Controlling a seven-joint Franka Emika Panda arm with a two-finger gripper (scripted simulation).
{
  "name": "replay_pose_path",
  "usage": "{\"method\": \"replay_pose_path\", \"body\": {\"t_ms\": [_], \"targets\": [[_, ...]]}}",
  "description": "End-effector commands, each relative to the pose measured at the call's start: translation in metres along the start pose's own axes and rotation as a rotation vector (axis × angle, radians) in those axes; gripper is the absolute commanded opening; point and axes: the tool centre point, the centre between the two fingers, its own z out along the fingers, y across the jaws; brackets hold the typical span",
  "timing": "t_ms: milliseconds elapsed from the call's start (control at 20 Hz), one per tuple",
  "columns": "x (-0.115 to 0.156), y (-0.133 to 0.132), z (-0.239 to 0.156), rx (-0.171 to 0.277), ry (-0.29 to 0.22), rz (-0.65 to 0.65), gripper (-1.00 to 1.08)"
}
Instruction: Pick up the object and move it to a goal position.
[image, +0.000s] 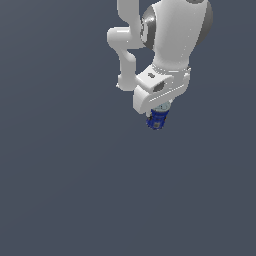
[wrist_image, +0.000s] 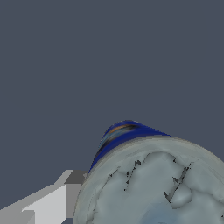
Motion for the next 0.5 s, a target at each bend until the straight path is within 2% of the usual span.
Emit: {"method": "replay_pose_path", "body": {"t_ms": [0,450], "targets": [[0.009,-0.001,-0.026,-0.002,0.003,0.000,-1.00],[0.036,-0.002,-0.094,-0.002,0.003,0.001,-1.00]]}}
